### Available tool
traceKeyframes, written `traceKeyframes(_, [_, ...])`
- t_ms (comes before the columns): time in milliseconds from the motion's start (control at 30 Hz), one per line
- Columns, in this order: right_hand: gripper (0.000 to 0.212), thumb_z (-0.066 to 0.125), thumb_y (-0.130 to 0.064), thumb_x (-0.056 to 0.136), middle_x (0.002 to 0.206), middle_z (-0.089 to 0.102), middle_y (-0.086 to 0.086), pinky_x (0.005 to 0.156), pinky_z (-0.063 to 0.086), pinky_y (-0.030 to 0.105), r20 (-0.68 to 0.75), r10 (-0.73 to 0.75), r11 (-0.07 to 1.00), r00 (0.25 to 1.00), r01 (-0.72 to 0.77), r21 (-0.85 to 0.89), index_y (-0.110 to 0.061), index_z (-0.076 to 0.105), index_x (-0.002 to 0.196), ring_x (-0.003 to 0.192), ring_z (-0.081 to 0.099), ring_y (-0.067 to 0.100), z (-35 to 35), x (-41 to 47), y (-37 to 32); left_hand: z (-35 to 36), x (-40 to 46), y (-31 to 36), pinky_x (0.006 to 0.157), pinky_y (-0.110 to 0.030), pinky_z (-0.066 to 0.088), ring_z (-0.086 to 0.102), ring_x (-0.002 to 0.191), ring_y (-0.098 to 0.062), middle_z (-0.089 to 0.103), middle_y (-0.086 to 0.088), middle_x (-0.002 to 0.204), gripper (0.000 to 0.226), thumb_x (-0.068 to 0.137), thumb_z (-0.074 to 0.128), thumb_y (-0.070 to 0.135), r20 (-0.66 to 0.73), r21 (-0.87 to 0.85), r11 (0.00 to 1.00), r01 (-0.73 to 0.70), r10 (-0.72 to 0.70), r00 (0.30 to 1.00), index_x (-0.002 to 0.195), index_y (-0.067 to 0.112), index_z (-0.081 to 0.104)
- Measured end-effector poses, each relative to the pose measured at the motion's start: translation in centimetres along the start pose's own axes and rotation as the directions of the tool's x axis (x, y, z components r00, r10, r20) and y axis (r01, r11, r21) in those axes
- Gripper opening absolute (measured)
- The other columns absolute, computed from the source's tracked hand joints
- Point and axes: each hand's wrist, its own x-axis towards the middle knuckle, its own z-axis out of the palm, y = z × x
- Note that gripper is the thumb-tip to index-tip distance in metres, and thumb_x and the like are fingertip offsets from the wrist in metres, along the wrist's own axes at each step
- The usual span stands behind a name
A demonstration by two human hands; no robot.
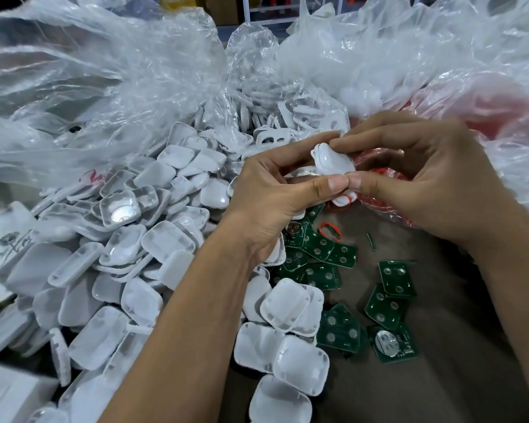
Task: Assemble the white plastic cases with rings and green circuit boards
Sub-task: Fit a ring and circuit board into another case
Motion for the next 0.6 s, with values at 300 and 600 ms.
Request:
traceKeyframes(300, [0.038,0.083,-0.006,0.077,0.105,0.078,0.015,0.091,0.062,0.043,0.033,0.152,0.956,0.988,-0.156,0.249,-0.009,0.076,0.115,0.099,0.076,0.032,0.01,-0.17,-0.21,0.06,-0.18,0.05,0.093,-0.041,0.061,0.074,0.104,-0.034,0.076,-0.021,0.112,0.053,0.072,0.084,0.000,0.017,-0.010,1.000,0.001,0.000,1.000,0.122,0.013,0.072])
traceKeyframes(600, [0.035,0.086,-0.008,0.081,0.110,0.074,-0.002,0.084,0.062,0.037,-0.025,0.091,0.995,0.996,-0.092,-0.041,-0.014,0.079,0.115,0.095,0.074,0.017,0.11,-0.08,0.22,0.45,-0.09,0.01,0.076,-0.025,0.062,0.078,0.083,-0.024,0.076,-0.009,0.085,0.060,0.068,0.080,0.000,-0.029,0.021,0.999,0.043,-0.043,0.999,0.126,0.007,0.070])
